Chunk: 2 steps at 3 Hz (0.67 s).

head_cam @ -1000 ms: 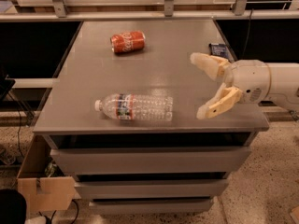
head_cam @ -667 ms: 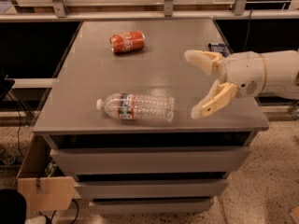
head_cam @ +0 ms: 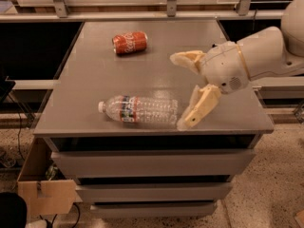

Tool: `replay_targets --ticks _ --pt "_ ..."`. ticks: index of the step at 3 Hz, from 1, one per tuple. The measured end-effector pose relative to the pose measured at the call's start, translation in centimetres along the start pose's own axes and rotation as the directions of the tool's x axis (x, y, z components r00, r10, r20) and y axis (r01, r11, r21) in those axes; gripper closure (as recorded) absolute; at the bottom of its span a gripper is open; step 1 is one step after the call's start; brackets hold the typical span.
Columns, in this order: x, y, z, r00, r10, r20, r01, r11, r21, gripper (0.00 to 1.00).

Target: Move water bottle near coke can

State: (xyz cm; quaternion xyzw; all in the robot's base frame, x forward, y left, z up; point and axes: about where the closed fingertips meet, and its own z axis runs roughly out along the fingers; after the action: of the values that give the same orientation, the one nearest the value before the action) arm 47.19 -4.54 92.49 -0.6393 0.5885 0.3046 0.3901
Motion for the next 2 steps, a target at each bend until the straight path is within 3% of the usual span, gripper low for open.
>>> replay_targets --ticks 1,2 --pt "0.3 0.7 2.6 0.992 -0.045 -0.121 0.040 0.9984 -0.041 0.00" --pt "0.7 1.5 5.2 0.978 -0.078 -0.194 0.060 0.9937 -0.095 0.00"
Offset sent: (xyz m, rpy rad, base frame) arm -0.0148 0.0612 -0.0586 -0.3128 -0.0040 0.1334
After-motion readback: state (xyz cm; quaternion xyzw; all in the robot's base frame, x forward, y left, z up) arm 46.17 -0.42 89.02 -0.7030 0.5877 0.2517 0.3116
